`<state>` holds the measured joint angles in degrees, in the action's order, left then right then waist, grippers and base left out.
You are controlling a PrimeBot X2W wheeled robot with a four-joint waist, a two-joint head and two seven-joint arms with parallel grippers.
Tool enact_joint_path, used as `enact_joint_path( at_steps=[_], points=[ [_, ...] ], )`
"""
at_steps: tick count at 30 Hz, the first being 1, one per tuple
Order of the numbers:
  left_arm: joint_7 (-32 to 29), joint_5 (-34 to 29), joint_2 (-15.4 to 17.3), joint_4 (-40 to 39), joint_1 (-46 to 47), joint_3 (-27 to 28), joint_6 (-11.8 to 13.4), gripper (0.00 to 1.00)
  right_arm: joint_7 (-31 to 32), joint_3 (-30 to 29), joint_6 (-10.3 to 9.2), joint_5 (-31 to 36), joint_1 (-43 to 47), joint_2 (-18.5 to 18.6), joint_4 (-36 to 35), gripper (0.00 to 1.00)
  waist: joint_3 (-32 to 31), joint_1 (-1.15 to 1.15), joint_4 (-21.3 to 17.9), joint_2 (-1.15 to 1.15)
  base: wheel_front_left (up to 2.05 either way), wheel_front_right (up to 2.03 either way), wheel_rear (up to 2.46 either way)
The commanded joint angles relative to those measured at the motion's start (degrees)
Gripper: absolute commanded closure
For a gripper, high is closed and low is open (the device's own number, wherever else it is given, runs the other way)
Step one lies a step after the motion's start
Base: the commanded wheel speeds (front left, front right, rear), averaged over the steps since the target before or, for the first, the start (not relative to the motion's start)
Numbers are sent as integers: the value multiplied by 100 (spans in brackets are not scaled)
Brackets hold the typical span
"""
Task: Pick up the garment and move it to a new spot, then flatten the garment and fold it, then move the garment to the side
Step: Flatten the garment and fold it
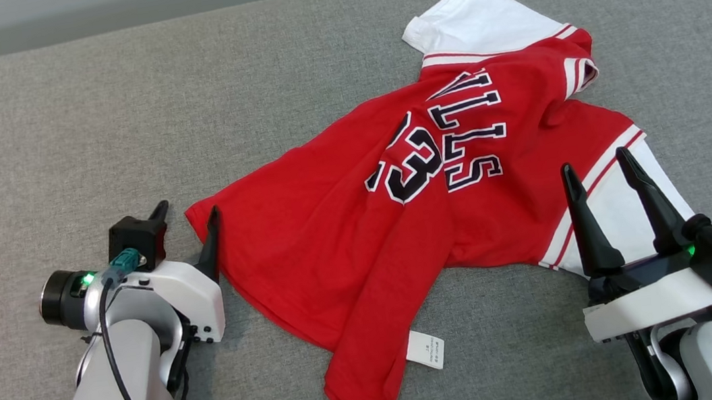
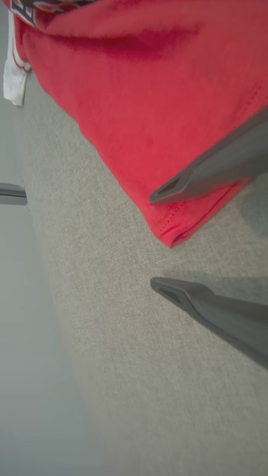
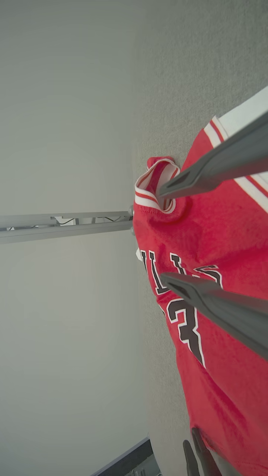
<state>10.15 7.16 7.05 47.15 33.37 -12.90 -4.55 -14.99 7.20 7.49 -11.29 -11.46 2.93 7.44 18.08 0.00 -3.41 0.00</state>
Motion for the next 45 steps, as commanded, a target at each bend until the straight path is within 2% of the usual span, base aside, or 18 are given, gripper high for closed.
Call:
enact_joint_path(
  at_steps=[1,5,6,7,8,10,11,17,21,29,38,45],
  points=[
    [-46,42,43,83,104,-39,-56,0,-18,-27,1,13,-63,16,10,0,6,0,-3,0,0,0,0],
    [-137,107,44,328,217,-160,-159,0,-18,-30,1,30,-66,14,29,0,17,0,-1,0,0,0,0],
    [-124,129,35,364,239,-180,-185,5,-18,-31,1,35,-68,13,33,0,20,0,2,0,0,0,0],
    [-112,152,20,399,258,-198,-197,14,-18,-32,1,37,-72,13,35,0,22,0,5,0,0,0,0],
    [-116,185,10,439,274,-219,-213,33,-18,-34,1,30,-75,13,40,0,24,0,9,0,0,0,0],
    [-159,233,7,516,326,-285,-238,82,-18,-30,1,35,-81,11,47,0,28,0,17,0,0,0,0],
    [-161,258,5,544,347,-322,-248,100,-18,-25,1,42,-84,11,52,0,32,0,20,0,0,0,0],
    [102,419,90,484,566,-399,-292,100,-18,-30,1,78,-117,11,71,0,70,0,23,0,0,0,0],
    [316,407,209,325,772,-331,-189,100,-18,-28,1,104,-131,11,79,0,132,0,9,0,0,0,0],
    [389,171,653,58,1665,-370,-124,100,-18,62,1,38,-257,12,57,0,306,0,-117,0,0,0,0],
    [128,-151,1194,478,2727,-518,-67,100,-18,186,1,-142,-431,13,40,0,551,0,-407,0,0,0,0],
    [203,-254,1269,862,3141,-602,26,100,-18,201,1,-204,-450,11,18,0,654,0,-499,0,0,0,0]
  ],
)
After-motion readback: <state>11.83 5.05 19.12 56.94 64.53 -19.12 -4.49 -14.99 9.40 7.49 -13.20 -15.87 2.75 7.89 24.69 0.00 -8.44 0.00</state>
